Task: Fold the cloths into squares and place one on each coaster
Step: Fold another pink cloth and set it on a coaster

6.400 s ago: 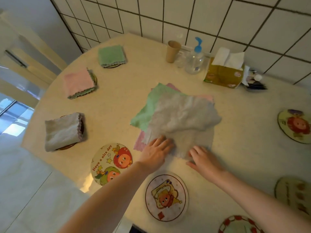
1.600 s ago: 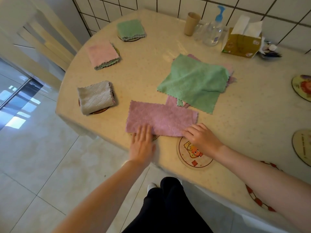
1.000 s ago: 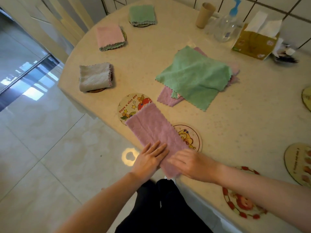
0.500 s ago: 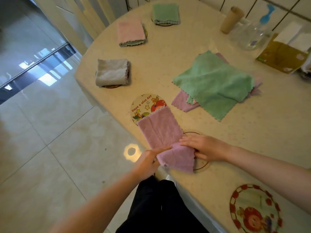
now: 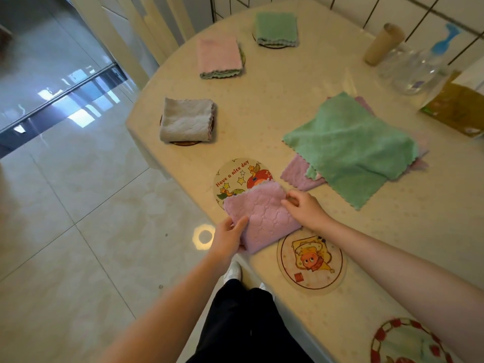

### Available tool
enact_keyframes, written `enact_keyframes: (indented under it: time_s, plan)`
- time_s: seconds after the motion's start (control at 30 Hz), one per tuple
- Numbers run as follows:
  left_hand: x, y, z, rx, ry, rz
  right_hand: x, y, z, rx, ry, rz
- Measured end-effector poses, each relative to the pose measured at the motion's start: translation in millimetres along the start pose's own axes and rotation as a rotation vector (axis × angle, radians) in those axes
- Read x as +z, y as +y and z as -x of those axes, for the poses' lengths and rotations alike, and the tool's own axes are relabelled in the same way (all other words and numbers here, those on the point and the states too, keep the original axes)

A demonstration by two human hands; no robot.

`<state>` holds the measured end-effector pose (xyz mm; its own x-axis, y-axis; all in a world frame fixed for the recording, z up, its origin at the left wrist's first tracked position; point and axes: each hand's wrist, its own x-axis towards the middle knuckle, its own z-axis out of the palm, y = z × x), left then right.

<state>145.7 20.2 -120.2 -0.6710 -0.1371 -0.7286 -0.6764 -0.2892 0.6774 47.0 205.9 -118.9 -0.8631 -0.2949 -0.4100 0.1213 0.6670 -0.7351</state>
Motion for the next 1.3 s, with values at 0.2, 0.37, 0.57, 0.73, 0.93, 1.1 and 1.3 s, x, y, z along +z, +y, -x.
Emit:
enact_keyframes:
  time_s: [0.2,0.37,0.57,0.73,0.93,1.1,1.3]
  plan:
    - [0.0,-1.1,-2.4,-0.069,0.012,0.007,8.3,-10.3,-9.3,0.058,0.040,0.038]
    - [-2.6,0.6,-1.7,-0.102,-0.023,-0.013,11.5,-24.8,-21.9,0.052,0.092,-0.032]
    - [0.4,1.2,-4.5,-0.138,0.023,-0.083,18.3,-28.5,-38.0,0.033,0.141,0.128]
    - [1.5,3.5,-8.3,-0.118,0.145,-0.279,19.9,-29.4,-41.5,0.040,0.161,0.363]
    - [-13.4,-1.5,-3.4,0.013,0.347,-0.628,11.4,-14.1,-28.7,0.114,0.136,0.411]
    - [-9.1,5.0,-5.6,0.037,0.415,-0.658,17.5,-2.9,-10.1,0.141,0.053,0.408]
    - [0.9,25.7,-6.6,-0.173,0.378,-0.359,13.5,-8.2,-14.5,0.289,-0.006,0.170]
